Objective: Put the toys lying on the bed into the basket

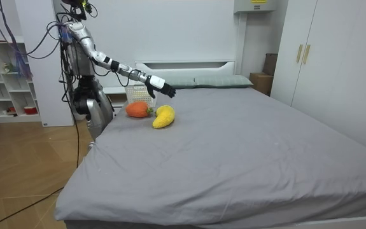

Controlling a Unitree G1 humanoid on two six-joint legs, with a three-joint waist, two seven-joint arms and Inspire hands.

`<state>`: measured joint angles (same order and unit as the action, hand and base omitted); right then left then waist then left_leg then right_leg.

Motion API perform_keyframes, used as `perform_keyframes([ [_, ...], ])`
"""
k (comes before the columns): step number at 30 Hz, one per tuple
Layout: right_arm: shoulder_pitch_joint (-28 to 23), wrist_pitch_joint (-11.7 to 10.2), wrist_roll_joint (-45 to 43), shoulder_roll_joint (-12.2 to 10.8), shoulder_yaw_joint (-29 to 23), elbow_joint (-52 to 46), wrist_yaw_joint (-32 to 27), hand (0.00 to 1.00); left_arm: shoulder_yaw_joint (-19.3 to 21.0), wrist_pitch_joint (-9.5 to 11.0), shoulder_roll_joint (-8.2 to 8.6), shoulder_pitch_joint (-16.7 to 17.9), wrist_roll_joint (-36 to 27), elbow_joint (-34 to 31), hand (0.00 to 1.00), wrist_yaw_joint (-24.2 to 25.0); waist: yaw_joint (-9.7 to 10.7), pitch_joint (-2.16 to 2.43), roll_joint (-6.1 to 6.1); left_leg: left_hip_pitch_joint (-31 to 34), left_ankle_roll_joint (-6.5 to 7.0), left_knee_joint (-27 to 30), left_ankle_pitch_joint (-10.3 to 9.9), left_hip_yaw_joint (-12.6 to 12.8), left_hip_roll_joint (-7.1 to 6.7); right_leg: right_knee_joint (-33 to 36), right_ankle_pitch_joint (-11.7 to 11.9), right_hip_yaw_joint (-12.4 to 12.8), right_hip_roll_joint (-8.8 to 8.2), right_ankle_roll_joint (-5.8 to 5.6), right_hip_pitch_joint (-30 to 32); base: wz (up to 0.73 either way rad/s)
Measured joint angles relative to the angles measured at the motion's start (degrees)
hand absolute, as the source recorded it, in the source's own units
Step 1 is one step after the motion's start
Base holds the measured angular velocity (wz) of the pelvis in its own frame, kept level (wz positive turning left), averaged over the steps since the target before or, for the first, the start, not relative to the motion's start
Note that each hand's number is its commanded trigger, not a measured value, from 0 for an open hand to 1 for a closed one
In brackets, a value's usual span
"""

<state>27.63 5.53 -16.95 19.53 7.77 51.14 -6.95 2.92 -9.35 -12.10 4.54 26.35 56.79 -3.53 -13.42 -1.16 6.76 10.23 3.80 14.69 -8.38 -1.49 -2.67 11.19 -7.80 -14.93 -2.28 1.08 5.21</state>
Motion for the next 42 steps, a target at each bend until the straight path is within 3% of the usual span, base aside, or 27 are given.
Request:
perform_keyframes([
  [2, 3.31, -1.36, 1.72, 0.11, 0.99, 5.57, -2.09, 0.00, -2.20, 1.14, -0.32, -2.08, -2.21, 1.44, 0.00, -0.52, -0.61, -0.37, -0.02, 3.41, -0.12, -0.14, 0.76, 0.27, 0.18, -0.44, 0.95, 0.09, 0.20, 0.24, 3.38, -0.04],
  [7, 5.83, -3.76, 3.21, 0.22, 1.60, 10.81, -3.51, 0.00, -3.88, 3.21, -0.28, -5.01, -6.09, 5.12, 0.00, -0.90, -2.08, -1.15, -0.02, 6.06, -0.17, -0.58, 0.83, 1.07, 0.53, -0.57, 1.18, 0.52, 0.42, 0.33, 6.39, -0.08],
  [13, 7.34, -4.83, 5.02, 0.73, 2.72, 11.67, -6.13, 0.00, -6.80, 4.53, -0.46, -7.75, -11.05, 6.83, 0.00, -1.41, -2.48, -1.69, 0.11, 9.96, -0.24, -0.64, 0.87, 1.18, 0.61, -0.54, 1.18, 0.48, 0.48, 0.33, 10.35, -0.01],
  [22, 9.05, -6.24, 5.41, 1.23, 6.11, 14.64, -6.83, 0.00, -8.76, 5.80, -0.51, -9.86, -11.23, 9.29, 0.00, -2.58, -2.64, -2.40, 0.02, 10.26, -0.24, -1.34, 0.88, 1.35, 0.79, -0.58, 1.17, 0.41, 0.31, 0.32, 11.11, 0.00],
  [23, 9.62, -6.56, 5.39, 1.24, 6.27, 15.40, -6.67, 0.38, -8.76, 6.06, -0.49, -9.94, -11.22, 9.29, 0.00, -2.58, -2.55, -2.44, -0.03, 10.27, -0.24, -1.41, 0.88, 1.32, 0.81, -0.62, 1.17, 0.34, 0.31, 0.33, 11.13, 0.00],
  [24, 9.69, -6.67, 5.40, 1.30, 6.33, 15.58, -6.67, 0.95, -8.78, 6.16, -0.49, -9.95, -11.25, 9.30, 0.00, -2.57, -2.57, -2.45, -0.05, 10.27, -0.24, -1.42, 0.88, 1.26, 0.83, -0.63, 1.17, 0.31, 0.31, 0.33, 11.13, 0.00],
  [25, 9.69, -6.73, 5.39, 1.50, 6.76, 15.61, -6.64, 1.00, -8.84, 6.43, -0.50, -9.94, -11.79, 9.34, 0.00, -2.57, -2.59, -2.46, -0.08, 10.27, -0.24, -1.42, 0.88, 1.27, 0.85, -0.62, 1.17, 0.33, 0.32, 0.32, 11.12, 0.00],
  [32, 9.68, -6.75, 5.38, 1.62, 7.24, 15.82, -6.63, 1.00, -8.86, 6.83, -0.49, -9.76, -13.55, 9.65, 0.00, -2.55, -2.63, -2.56, -0.28, 10.29, -0.24, -1.42, 0.88, 1.17, 0.82, -0.61, 1.17, -0.22, 0.41, 0.33, 11.11, 0.00],
  [42, 9.50, -6.74, 5.39, 2.08, 7.28, 16.54, -6.66, 1.00, -8.85, 6.81, -0.49, -8.87, -14.49, 9.61, 0.00, -2.56, -2.76, -2.33, -1.07, 10.23, -0.35, -1.44, 0.95, 1.09, 0.84, -0.62, 1.17, -0.88, 0.52, 0.33, 10.97, 0.00],
])
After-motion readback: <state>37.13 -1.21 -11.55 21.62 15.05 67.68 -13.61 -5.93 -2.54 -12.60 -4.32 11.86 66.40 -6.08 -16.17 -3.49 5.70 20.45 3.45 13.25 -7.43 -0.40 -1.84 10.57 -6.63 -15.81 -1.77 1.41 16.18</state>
